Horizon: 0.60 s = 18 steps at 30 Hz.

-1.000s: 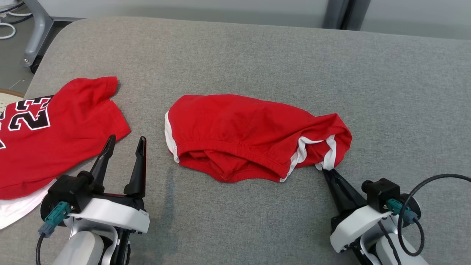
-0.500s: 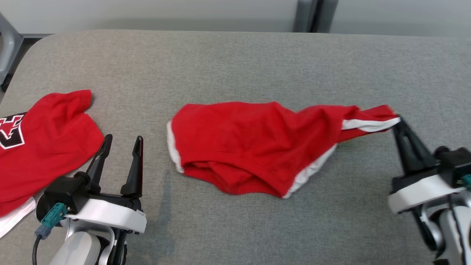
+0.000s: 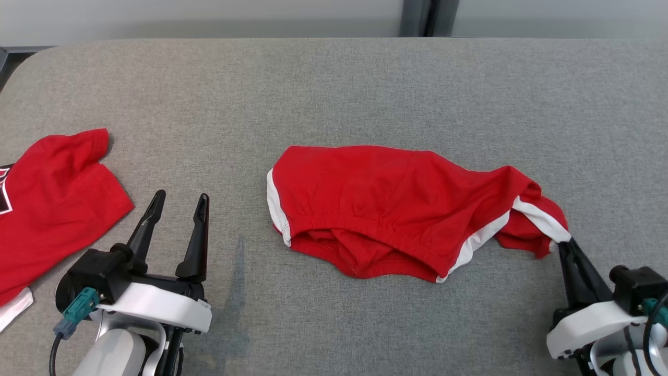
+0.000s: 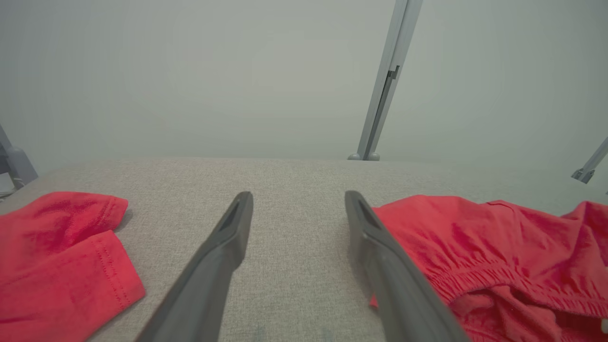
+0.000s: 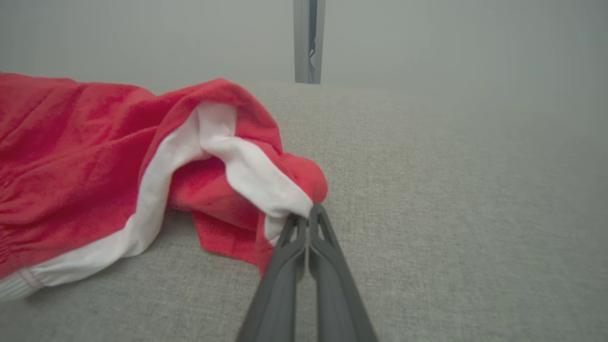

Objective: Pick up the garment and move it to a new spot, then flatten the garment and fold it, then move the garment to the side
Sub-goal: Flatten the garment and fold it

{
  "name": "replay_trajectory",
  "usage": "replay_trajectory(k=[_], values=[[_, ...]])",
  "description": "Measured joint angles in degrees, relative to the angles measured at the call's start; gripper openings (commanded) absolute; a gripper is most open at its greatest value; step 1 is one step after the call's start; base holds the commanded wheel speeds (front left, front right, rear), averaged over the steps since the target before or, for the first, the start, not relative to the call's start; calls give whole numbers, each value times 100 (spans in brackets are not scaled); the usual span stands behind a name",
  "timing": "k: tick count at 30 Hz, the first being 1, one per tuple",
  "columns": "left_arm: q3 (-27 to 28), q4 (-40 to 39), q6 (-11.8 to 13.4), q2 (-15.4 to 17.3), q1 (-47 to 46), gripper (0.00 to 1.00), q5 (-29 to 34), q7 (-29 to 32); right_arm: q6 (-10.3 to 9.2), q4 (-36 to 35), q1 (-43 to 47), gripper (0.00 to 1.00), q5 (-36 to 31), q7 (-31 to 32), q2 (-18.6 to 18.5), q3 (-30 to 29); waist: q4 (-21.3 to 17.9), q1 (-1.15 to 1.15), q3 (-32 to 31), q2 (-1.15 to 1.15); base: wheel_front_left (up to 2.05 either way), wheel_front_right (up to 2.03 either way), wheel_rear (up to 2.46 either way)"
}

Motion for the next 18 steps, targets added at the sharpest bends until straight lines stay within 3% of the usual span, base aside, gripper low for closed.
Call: replay_trajectory(k=[2, 3, 4, 5, 11, 18], values=[[-8, -2, 0, 5, 0, 100, 0, 0, 0, 249, -2, 0, 52, -82, 52, 44, -13, 0, 11, 0, 0, 0, 0], [-8, -2, 0, 10, 0, 100, 0, 0, 0, 338, -5, 15, 67, -112, 74, 46, -19, 0, 10, 0, 0, 0, 0], [-12, -2, 0, 10, 0, 100, 0, 0, 0, 432, -18, 38, 83, -133, 98, 46, -22, 0, 2, 0, 0, 0, 0], [-23, 1, 0, 13, 0, 100, 0, 0, 0, 478, -29, 99, 88, -163, 127, 31, -21, 0, -12, 0, 0, 0, 0], [-85, 33, 1, -21, 38, 100, -13, 18, 0, 385, 36, 100, 112, -297, 214, -42, 4, 0, -180, 0, 0, 0, 0], [-53, 12, 93, -53, 257, 100, -63, 13, 0, -676, 219, 100, 169, -291, 325, 131, -19, 0, -404, 0, 0, 0, 0]])
